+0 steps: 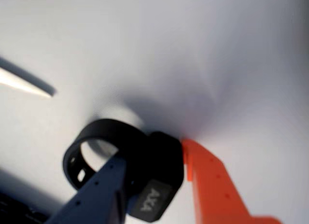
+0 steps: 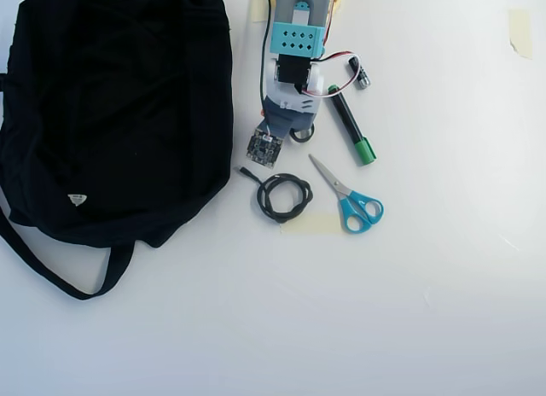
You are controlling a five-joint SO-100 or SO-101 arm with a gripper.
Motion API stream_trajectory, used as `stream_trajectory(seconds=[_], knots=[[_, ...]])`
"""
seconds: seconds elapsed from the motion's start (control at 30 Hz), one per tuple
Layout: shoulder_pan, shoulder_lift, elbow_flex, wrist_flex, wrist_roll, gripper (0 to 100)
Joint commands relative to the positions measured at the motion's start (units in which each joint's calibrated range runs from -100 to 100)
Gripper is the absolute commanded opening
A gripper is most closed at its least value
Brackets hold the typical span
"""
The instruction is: Put the bike light into the black bag
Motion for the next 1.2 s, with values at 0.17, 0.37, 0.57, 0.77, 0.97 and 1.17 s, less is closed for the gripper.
stream_trajectory(seconds=[0.17,0.37,0.57,0.77,0.97,1.17], knots=[[-1.8,-1.5,-4.5,1.5,1.9,2],[-1.6,-8.2,-4.5,1.8,6.1,2],[-1.3,-14.0,-4.6,6.2,10.4,2],[-1.1,-20.0,-4.8,12.3,13.9,2],[-1.0,-24.5,-5.1,16.2,14.8,2],[2.3,-29.0,-4.8,16.2,14.8,2]])
